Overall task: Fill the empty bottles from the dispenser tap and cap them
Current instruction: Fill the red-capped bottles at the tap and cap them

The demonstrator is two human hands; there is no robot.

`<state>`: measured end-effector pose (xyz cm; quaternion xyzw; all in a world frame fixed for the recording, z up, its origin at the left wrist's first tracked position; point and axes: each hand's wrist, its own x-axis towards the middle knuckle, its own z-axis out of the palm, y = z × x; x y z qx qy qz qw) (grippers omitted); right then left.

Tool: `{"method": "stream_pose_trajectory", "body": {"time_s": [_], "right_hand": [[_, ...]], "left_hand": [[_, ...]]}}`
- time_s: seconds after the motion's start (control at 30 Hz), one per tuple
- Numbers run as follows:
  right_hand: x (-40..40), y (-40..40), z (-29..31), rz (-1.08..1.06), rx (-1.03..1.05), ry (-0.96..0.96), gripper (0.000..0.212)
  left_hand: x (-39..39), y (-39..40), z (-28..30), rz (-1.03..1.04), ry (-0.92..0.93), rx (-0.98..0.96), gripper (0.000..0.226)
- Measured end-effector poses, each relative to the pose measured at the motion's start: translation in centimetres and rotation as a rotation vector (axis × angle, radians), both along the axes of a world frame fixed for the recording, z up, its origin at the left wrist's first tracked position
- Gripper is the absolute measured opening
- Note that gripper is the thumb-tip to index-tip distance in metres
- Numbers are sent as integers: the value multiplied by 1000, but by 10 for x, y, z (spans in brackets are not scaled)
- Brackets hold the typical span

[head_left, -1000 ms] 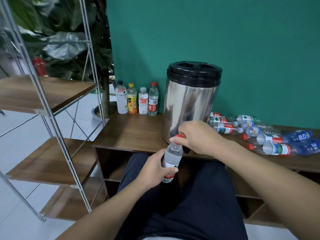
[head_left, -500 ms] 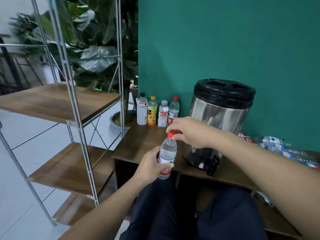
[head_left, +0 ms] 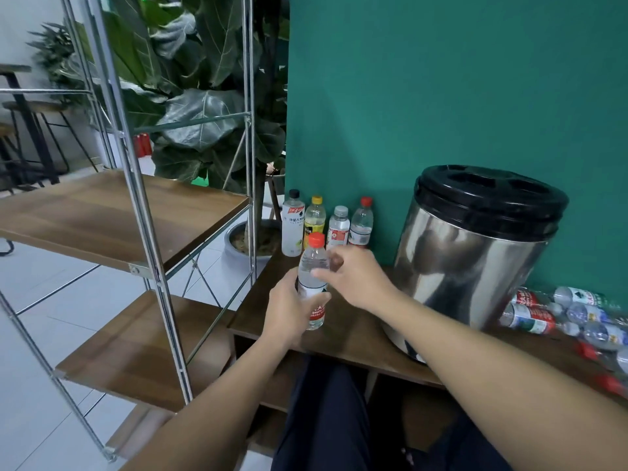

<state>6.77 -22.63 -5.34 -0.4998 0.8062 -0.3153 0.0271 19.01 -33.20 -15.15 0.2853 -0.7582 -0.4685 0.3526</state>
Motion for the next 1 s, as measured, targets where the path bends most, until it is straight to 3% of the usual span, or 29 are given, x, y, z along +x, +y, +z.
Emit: {"method": "stream_pose_trajectory", "body": {"time_s": [0.07,0.37,0.6,0.77,0.87,1.0], "right_hand": [[-2,-5,-21,24,-6,-92,26],[0,-35,-64,1,-64,-321,29],[5,-23,-61,4,-49,-351,33],[14,12,-57,-16,-53,-392,60],[21,44,-50,-25,-135,-457,56],[38,98,-36,-30,-328,-611,42]], "left_hand": [[-2,-10,0,15,10,-8,50],[-10,-33,-13,64,-17,-36,44],[-10,-34,-15,74,-68,-53,64],[6,-18,-9,142,-116,-19,86],[20,17,1,273,-13,-13,65],[21,88,25,135,170,-1,16]]}}
